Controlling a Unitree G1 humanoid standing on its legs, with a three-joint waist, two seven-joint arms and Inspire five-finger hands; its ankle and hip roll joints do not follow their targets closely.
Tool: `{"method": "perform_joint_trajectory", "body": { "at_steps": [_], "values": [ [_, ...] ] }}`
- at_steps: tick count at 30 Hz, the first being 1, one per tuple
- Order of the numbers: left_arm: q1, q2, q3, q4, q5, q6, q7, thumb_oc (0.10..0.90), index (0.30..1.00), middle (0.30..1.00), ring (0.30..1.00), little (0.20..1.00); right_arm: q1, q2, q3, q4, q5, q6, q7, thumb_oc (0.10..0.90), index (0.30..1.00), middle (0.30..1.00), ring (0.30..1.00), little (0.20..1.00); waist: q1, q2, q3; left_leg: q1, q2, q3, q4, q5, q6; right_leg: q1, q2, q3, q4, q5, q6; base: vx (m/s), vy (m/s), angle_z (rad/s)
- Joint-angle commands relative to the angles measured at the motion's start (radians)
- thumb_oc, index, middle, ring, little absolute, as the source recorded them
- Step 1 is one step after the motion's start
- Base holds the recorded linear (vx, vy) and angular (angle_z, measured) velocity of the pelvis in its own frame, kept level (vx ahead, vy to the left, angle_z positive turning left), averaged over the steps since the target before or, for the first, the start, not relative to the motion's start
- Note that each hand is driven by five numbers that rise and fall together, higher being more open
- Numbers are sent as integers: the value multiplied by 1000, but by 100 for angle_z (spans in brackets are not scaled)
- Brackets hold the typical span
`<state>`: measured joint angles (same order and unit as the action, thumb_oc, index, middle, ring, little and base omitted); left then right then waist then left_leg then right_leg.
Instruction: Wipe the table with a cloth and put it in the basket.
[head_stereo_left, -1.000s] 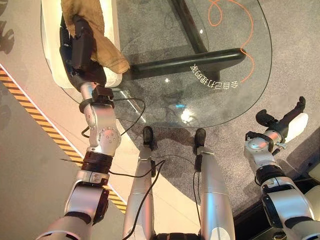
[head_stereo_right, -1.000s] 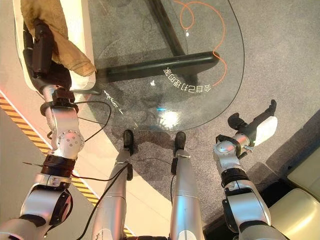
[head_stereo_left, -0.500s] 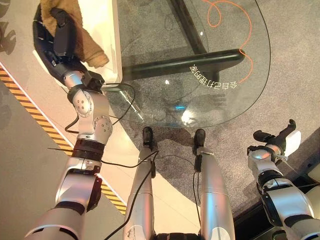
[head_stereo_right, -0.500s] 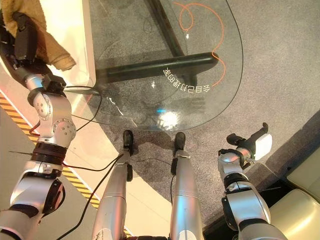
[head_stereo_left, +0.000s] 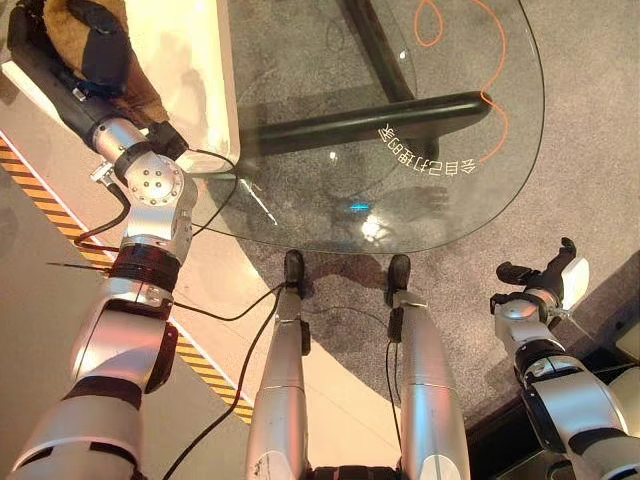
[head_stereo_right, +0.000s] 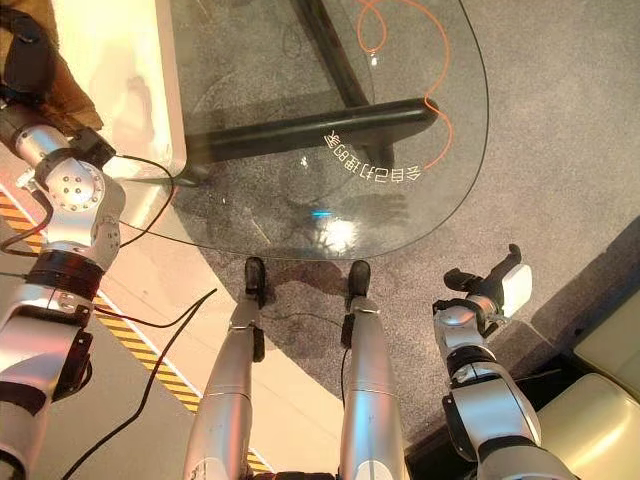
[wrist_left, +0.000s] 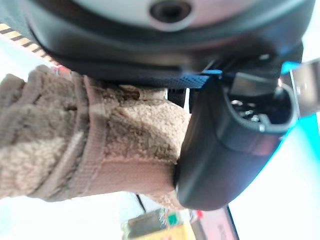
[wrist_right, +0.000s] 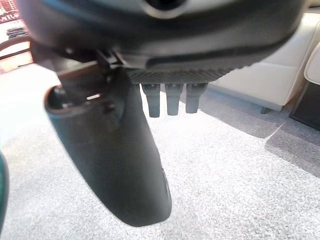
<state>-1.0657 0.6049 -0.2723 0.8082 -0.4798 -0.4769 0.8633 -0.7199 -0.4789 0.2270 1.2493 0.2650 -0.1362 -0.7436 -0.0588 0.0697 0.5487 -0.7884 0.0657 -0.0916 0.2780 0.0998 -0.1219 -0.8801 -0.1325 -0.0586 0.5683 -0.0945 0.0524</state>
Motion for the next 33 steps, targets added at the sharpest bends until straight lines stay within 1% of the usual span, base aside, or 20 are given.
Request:
{"method": "perform_joint_trajectory", "body": {
  "at_steps": [1,2,3,5,6,7,9,11,12,14,16,19,21,23,24,25,28,33],
  "values": [
    [-190,137,31,3,102,-62,46,100,300,300,300,200,12,-96,23,25,-7,-17,-19,800,900,900,900,900,1,5,-29,9,-79,118,58,-97,89,40,115,-6,-118,26,-23,25,43,-3],
    [-202,141,15,30,117,-41,45,100,300,300,300,200,14,-95,28,26,-13,-17,-19,800,900,900,900,900,-3,4,-29,13,-79,120,64,-106,89,43,116,-4,-112,17,-23,-11,31,-2],
    [-207,143,13,32,120,-38,46,100,300,300,300,200,11,-95,28,26,-13,-18,-19,800,900,900,900,900,-3,4,-29,6,-78,120,61,-97,89,36,116,-4,-117,27,-24,0,0,0],
    [-219,143,-7,55,133,-17,46,100,300,300,300,200,14,-93,32,26,-15,-20,-20,800,900,900,900,900,-7,2,-29,7,-78,121,66,-107,89,35,118,-2,-109,18,-22,0,0,0],
    [-226,142,-19,64,147,3,48,100,300,300,300,200,13,-91,34,25,-17,-19,-19,800,900,900,900,900,-9,1,-29,3,-77,122,65,-105,88,31,118,-2,-109,19,-21,0,0,0],
    [-231,144,-20,66,148,4,47,100,300,300,300,200,10,-93,33,25,-17,-19,-18,800,900,900,900,900,-8,1,-29,-4,-76,122,62,-96,89,25,119,-2,-114,29,-21,0,0,0],
    [-240,145,-34,84,177,24,49,100,300,300,300,200,8,-92,37,25,-17,-18,-16,800,900,900,900,900,-11,0,-29,-8,-76,123,62,-96,89,21,120,0,-115,30,-21,0,0,0],
    [-255,148,-53,99,195,58,56,100,300,300,300,200,6,-94,43,22,-13,-18,-15,800,900,900,900,900,-14,-2,-29,-15,-76,124,64,-96,89,13,122,1,-114,32,-20,0,0,0],
    [-259,147,-60,102,199,71,60,100,300,300,300,200,9,-93,44,17,-15,-16,-17,800,900,900,900,900,-15,-3,-29,-13,-76,124,68,-105,88,16,122,2,-110,21,-20,0,0,0],
    [-272,145,-68,116,203,82,63,100,300,300,300,200,2,-95,47,21,-16,-17,-16,800,900,900,900,900,-18,-2,-29,-25,-76,126,64,-92,88,4,123,2,-117,34,-20,0,0,0],
    [-277,143,-76,126,197,88,63,100,300,300,300,200,2,-95,50,22,-15,-18,-17,800,900,900,900,900,-20,-2,-29,-24,-76,126,66,-101,87,4,123,3,-114,26,-19,0,0,0],
    [-285,140,-84,140,188,118,77,100,300,300,300,200,4,-91,51,18,-20,-22,-21,800,900,900,900,900,-25,-2,-29,-38,-76,127,68,-103,86,-11,124,7,-112,27,-18,0,0,0],
    [-292,140,-82,150,185,123,76,100,300,300,300,200,-1,-88,52,15,-21,-24,-24,800,900,900,900,900,-27,-3,-29,-50,-76,127,62,-93,87,-24,125,9,-120,40,-17,0,0,0],
    [-296,136,-84,168,184,123,74,100,300,300,300,200,-4,-86,57,15,-22,-26,-26,800,900,900,900,900,-29,-4,-29,-49,-76,127,61,-101,87,-25,126,10,-119,32,-16,0,0,0],
    [-301,135,-83,172,178,125,76,100,300,300,300,200,-8,-84,58,14,-22,-27,-29,800,900,900,900,900,-29,-4,-29,-58,-75,127,57,-90,86,-34,126,10,-126,44,-16,0,0,0],
    [-299,134,-84,173,177,125,75,100,300,300,300,200,-6,-84,58,14,-23,-27,-30,800,900,900,900,900,-30,-5,-29,-53,-75,127,60,-99,86,-29,125,11,-121,35,-16,0,0,0],
    [-313,132,-86,204,171,147,79,100,300,300,300,200,-19,-89,60,13,-26,-30,-30,800,900,900,900,900,-33,-6,-29,-65,-77,126,61,-99,85,-39,125,12,-123,34,-14,0,0,0],
    [-321,133,-80,230,150,154,99,100,300,300,300,200,-24,-88,61,11,-27,-33,-33,800,900,900,900,900,-36,-4,-29,-81,-76,125,67,-101,83,-57,124,15,-119,34,-14,0,0,0]
  ]
}}
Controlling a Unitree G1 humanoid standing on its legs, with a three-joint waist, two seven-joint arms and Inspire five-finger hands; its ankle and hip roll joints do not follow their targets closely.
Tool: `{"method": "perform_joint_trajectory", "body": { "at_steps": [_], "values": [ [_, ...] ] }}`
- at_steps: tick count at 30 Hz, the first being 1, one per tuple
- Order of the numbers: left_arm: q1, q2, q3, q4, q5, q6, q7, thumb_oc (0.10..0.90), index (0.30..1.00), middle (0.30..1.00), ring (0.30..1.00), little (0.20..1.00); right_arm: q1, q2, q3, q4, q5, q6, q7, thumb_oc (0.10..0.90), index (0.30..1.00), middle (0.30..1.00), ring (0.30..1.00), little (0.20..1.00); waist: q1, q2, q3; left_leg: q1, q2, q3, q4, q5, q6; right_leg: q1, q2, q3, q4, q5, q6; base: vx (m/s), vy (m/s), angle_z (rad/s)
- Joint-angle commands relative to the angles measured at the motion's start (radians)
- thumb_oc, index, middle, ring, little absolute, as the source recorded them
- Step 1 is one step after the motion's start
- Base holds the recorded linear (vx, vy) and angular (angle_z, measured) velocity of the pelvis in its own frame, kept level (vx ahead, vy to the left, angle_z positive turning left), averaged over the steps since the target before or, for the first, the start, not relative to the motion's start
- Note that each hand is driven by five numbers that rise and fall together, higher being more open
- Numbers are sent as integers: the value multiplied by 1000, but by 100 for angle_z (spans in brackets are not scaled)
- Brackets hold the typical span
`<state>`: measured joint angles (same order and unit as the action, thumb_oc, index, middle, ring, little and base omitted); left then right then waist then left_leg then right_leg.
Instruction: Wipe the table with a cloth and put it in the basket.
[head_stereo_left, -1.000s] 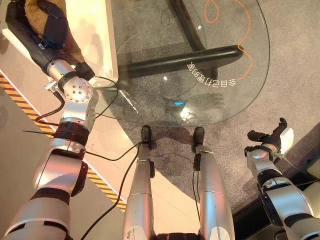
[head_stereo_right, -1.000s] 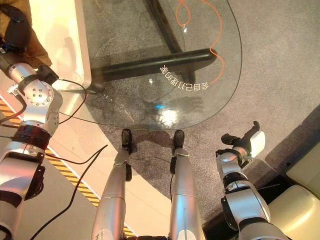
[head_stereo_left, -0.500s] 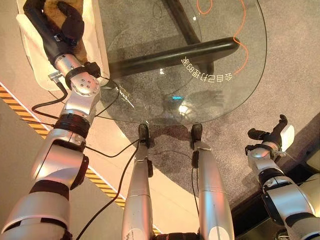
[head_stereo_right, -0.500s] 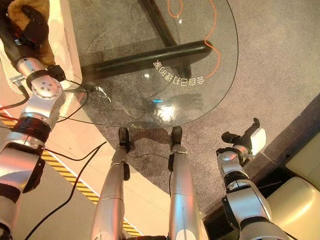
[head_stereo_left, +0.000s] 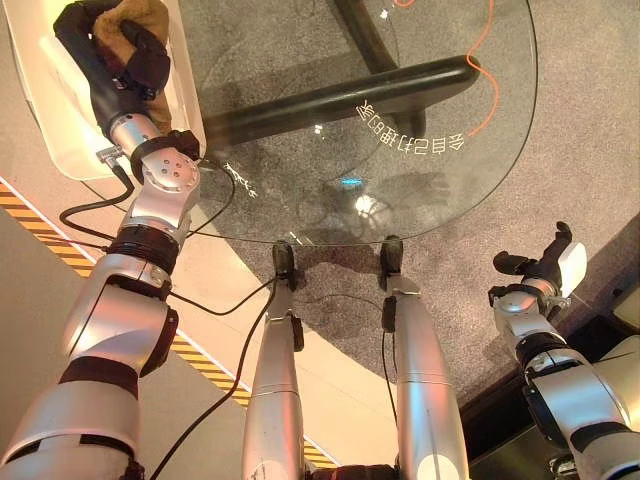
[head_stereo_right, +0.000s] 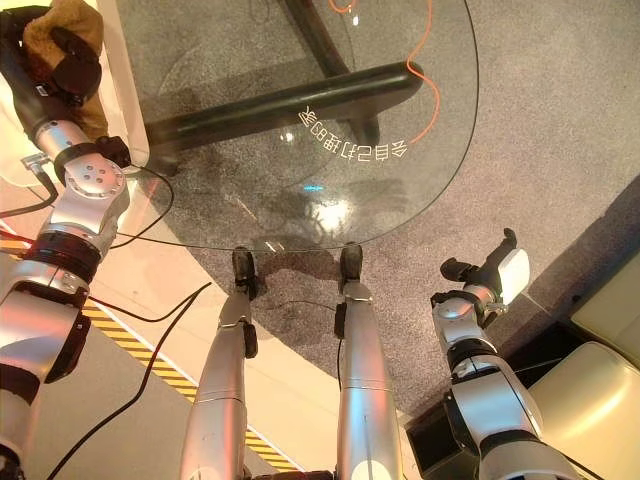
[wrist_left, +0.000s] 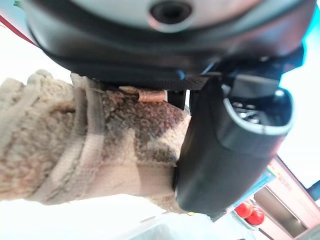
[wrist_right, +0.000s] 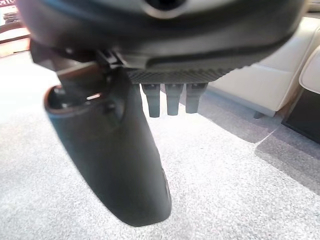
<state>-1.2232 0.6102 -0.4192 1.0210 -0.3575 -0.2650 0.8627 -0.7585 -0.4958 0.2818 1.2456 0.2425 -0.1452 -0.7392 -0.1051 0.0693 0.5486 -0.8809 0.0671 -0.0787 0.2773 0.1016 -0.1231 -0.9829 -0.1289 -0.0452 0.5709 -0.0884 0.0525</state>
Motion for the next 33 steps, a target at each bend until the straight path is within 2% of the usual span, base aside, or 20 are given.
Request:
{"method": "perform_joint_trajectory", "body": {
  "at_steps": [1,11,17,33],
  "values": [
    [-162,127,70,19,26,-58,107,100,300,300,300,200,16,-70,5,14,-6,-26,-36,800,900,900,900,900,10,-4,-29,10,-78,112,68,-103,85,44,121,2,-121,27,-13,0,0,0],
    [-160,125,95,46,-11,-54,155,100,300,300,300,200,16,-60,15,8,-12,-34,-51,800,900,900,900,900,9,-5,-29,0,-79,110,66,-100,84,34,119,2,-123,31,-13,0,0,0],
    [-163,136,111,79,-44,-52,166,100,300,300,300,200,13,-56,17,-2,-11,-30,-59,800,900,900,900,900,9,-16,-29,-5,-78,106,69,-102,84,33,120,-1,-127,35,-13,0,0,0],
    [-171,151,123,153,-101,-32,151,100,300,300,300,200,16,-57,24,-2,-2,-37,-56,800,900,900,900,900,7,-34,-29,-25,-78,100,79,-102,84,20,120,-5,-129,41,-11,0,0,0]
  ]
}}
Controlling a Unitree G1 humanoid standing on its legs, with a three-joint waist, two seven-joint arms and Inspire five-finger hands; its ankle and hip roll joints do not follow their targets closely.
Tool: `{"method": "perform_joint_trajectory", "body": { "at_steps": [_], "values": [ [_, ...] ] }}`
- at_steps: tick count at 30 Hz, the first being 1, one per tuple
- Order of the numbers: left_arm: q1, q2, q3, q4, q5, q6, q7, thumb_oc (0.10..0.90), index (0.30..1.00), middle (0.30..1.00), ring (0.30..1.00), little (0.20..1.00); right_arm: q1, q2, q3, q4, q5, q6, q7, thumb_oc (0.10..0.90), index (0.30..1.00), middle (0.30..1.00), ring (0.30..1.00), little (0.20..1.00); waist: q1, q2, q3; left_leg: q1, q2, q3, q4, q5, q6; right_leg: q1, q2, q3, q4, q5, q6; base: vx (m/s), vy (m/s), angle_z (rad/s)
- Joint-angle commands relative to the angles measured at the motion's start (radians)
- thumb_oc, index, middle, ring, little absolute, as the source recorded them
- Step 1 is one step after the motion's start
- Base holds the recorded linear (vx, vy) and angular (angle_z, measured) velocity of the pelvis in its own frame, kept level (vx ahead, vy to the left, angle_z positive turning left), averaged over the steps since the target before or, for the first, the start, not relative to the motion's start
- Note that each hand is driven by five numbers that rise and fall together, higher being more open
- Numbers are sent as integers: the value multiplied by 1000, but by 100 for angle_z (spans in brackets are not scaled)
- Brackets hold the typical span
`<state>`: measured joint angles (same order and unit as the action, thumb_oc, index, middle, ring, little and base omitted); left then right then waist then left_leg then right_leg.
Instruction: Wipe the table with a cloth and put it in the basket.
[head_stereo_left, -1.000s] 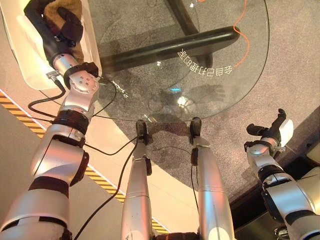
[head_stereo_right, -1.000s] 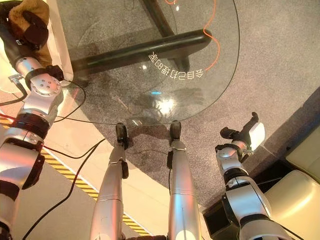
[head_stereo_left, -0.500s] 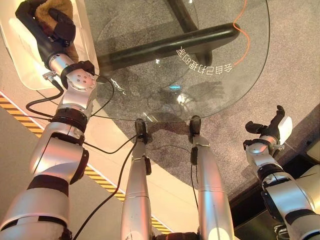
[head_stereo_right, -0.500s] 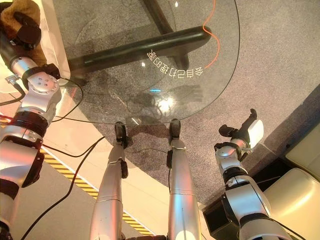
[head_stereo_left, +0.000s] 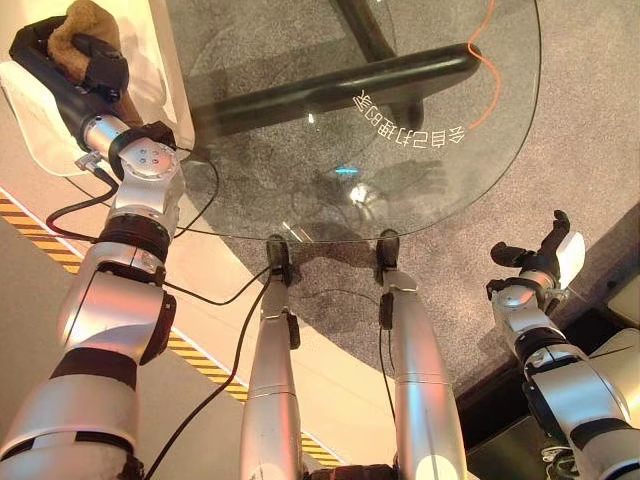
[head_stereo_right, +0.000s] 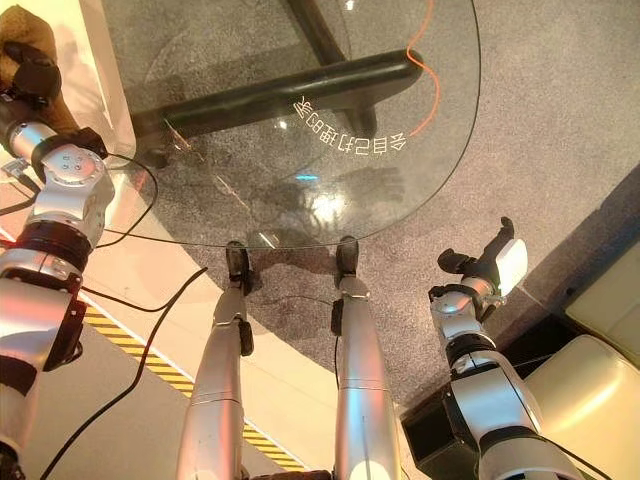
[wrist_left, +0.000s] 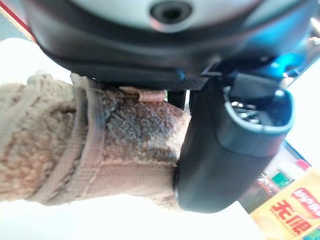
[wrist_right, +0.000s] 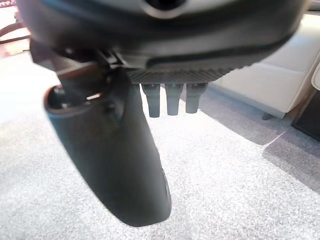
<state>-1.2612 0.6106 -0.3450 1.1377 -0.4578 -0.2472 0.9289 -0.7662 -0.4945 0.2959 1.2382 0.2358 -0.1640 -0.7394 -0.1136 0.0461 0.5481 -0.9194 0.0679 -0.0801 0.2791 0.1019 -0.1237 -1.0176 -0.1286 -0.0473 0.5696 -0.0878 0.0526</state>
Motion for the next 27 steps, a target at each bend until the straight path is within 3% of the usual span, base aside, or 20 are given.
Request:
{"method": "perform_joint_trajectory", "body": {
  "at_steps": [1,8,10,11,12,27],
  "values": [
    [-133,151,48,37,-6,-48,86,100,300,300,300,200,24,-60,10,3,5,-17,-55,800,900,900,900,900,15,-11,-28,12,-79,101,77,-102,85,54,120,-3,-128,41,-11,0,0,0],
    [-134,156,46,54,-32,-47,61,100,300,300,300,200,21,-63,8,11,5,-20,-53,800,900,900,900,900,15,-12,-28,10,-80,101,79,-103,86,51,120,-3,-128,43,-10,0,0,0],
    [-134,155,46,56,-36,-48,51,141,335,335,335,241,22,-62,9,11,6,-21,-53,800,900,900,900,900,15,-12,-28,9,-80,101,78,-103,86,50,120,-3,-128,44,-10,0,0,0],
    [-135,156,48,56,-37,-48,43,731,841,841,841,831,24,-64,6,9,3,-23,-49,800,900,900,900,900,14,-14,-28,7,-81,101,79,-102,86,49,120,-3,-129,45,-10,0,0,0],
    [-137,158,46,54,-41,-44,36,800,900,900,900,900,24,-65,4,7,2,-23,-48,800,900,900,900,900,14,-13,-28,6,-80,101,78,-102,86,48,120,-3,-129,45,-10,0,0,0],
    [-133,150,38,38,-47,-62,33,800,900,900,900,900,31,-65,9,2,1,-26,-51,800,900,900,900,900,13,-11,-28,5,-81,101,80,-101,87,46,119,-2,-128,47,-8,0,0,0]
  ]
}}
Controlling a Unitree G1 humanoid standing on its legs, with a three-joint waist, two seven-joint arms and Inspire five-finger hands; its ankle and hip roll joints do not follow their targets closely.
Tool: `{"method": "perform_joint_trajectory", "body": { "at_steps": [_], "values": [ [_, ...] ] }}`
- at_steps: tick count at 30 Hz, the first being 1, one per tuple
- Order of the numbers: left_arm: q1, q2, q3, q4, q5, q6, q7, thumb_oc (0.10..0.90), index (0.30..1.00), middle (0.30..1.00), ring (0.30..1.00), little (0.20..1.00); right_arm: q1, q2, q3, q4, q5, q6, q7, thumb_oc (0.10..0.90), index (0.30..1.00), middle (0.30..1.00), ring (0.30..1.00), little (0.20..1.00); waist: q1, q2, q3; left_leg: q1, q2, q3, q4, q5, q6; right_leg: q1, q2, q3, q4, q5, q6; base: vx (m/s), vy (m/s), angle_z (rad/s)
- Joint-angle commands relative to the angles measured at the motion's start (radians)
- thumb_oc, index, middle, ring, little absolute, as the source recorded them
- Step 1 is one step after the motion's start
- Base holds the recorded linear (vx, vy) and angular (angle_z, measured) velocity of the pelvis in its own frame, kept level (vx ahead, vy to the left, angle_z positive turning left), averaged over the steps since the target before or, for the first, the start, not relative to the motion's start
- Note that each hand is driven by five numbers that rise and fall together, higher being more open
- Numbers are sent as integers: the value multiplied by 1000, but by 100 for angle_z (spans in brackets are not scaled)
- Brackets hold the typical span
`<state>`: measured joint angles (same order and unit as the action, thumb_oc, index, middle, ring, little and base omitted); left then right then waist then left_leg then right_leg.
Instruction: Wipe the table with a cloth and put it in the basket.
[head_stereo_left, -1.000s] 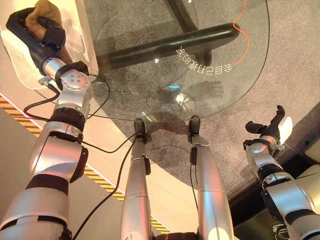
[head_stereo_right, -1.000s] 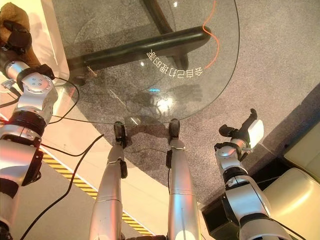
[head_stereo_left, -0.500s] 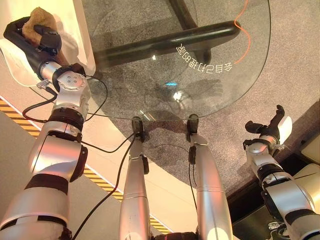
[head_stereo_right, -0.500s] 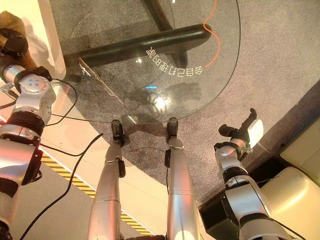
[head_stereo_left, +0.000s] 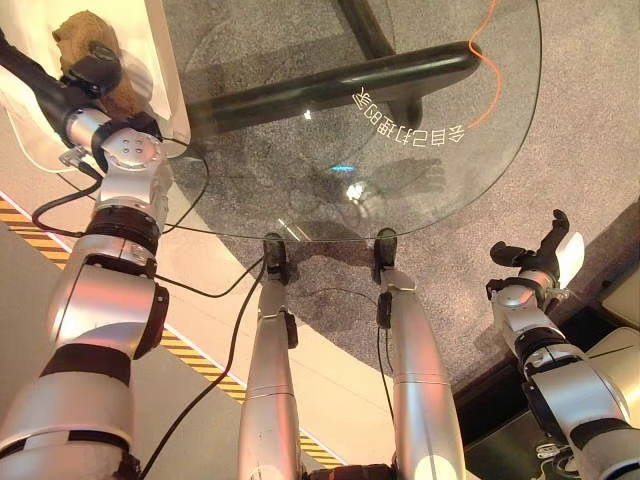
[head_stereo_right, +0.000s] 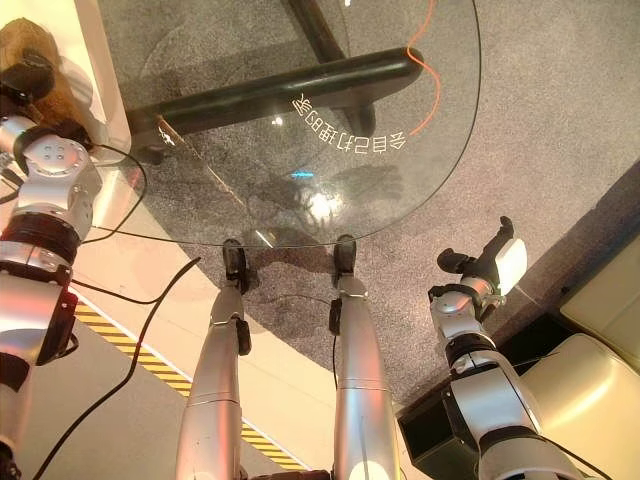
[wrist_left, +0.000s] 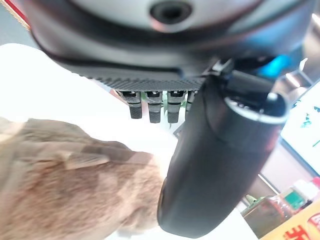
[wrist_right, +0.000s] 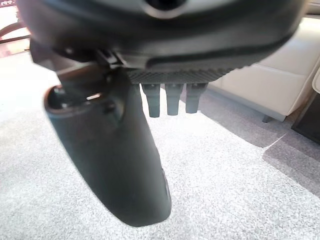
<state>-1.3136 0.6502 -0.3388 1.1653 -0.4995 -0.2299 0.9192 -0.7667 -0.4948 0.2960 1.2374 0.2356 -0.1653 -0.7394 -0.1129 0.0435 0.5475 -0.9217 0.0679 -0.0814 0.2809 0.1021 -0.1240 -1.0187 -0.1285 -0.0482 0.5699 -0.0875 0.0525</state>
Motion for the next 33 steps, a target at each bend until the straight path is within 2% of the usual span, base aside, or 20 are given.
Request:
{"method": "perform_joint_trajectory", "body": {
  "at_steps": [1,11,13,15,18,19,25,28,29,30,33],
  "values": [
    [-79,110,32,7,-6,-80,43,800,900,900,900,900,33,-65,8,1,2,-24,-51,800,900,900,900,900,13,-9,-27,8,-82,103,78,-102,87,48,120,-1,-128,46,-8,0,0,0],
    [-75,105,37,-3,-29,-118,45,800,900,900,900,900,36,-61,10,-1,3,-23,-43,800,900,900,900,900,14,-7,-27,17,-80,101,77,-103,88,55,120,0,-123,43,-10,0,-4,0],
    [-60,97,45,-42,-48,-171,32,800,900,900,900,900,50,-48,11,-7,5,-18,-42,800,900,900,900,900,15,-6,-27,36,-80,102,76,-105,89,68,124,-1,-117,42,-9,-5,-40,0],
    [-46,90,49,-72,-32,-189,43,800,900,900,900,900,61,-44,10,-9,9,-10,-31,800,900,900,900,900,16,-3,-27,52,-80,104,70,-103,91,81,125,1,-119,43,-8,0,0,0],
    [-10,87,72,-136,-37,-259,79,800,900,900,900,900,83,-43,-6,6,9,-9,9,800,900,900,900,900,22,6,-27,92,-81,103,54,-98,91,115,126,4,-123,45,-5,-18,-24,1],
    [-5,87,75,-143,-35,-261,81,800,900,900,900,900,87,-43,-6,7,9,-8,10,800,900,900,900,900,22,6,-27,98,-81,103,53,-99,91,120,127,4,-123,45,-5,0,0,0],
    [124,127,145,-255,15,-271,80,800,900,900,900,900,168,-13,-38,11,21,16,68,800,900,900,900,900,35,4,-27,245,-90,105,23,-106,91,264,121,-4,-157,49,5,-11,-44,-2],
    [226,166,213,-281,0,-241,1,800,900,900,900,900,218,-14,-69,18,20,27,132,800,900,900,900,900,47,0,-27,373,-90,103,-18,-108,87,394,109,-9,-206,47,12,-3,-65,-2],
    [237,169,221,-283,-4,-238,-9,800,900,900,900,900,222,-15,-72,17,20,28,136,800,900,900,900,900,47,0,-27,381,-90,103,-26,-99,86,403,109,-9,-215,56,13,-3,-64,-2],
    [302,180,265,-285,-28,-231,-60,800,900,900,900,900,253,-17,-91,22,22,37,172,800,900,900,900,900,54,-1,-29,452,-93,101,-57,-97,83,478,103,-12,-248,55,16,20,-55,-2],
    [409,181,326,-282,-68,-205,-140,800,900,900,900,900,307,-14,-113,34,13,53,223,800,900,900,900,900,65,1,-74,525,-94,97,-107,-90,78,556,94,-14,-295,55,21,72,-48,-3]
  ]
}}
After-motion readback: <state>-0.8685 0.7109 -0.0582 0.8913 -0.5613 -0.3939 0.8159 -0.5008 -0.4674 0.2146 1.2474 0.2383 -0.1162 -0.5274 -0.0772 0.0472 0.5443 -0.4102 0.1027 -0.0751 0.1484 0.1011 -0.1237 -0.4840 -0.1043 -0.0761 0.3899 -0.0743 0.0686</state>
